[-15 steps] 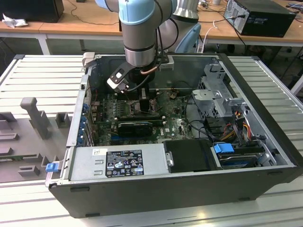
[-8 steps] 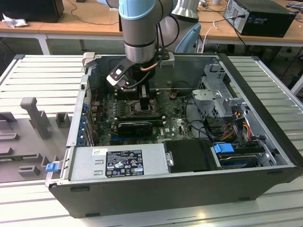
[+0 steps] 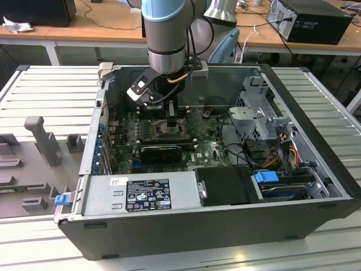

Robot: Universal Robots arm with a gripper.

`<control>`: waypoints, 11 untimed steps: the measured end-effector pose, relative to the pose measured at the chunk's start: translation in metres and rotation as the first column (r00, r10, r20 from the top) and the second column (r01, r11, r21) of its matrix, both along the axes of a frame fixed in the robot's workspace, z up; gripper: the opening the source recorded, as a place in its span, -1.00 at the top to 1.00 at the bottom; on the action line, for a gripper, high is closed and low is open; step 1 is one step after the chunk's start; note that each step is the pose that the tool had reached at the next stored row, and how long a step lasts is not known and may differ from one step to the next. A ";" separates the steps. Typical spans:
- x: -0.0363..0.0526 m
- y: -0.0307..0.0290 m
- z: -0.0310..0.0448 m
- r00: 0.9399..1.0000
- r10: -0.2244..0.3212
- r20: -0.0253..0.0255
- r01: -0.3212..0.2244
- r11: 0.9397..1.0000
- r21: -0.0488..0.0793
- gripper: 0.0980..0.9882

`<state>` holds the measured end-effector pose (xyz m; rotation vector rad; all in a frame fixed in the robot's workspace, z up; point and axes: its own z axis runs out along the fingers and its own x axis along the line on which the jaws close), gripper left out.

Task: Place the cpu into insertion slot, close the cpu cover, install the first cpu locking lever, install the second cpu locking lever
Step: 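Place the cpu into insertion slot, then close the cpu cover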

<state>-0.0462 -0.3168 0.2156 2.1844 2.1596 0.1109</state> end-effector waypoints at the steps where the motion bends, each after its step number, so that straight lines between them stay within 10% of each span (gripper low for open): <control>1: 0.0000 0.0000 0.0006 1.000 0.000 0.000 0.000 1.000 0.000 0.98; 11: 0.0014 -0.0006 0.0079 1.000 0.000 -0.001 0.000 1.000 0.001 0.98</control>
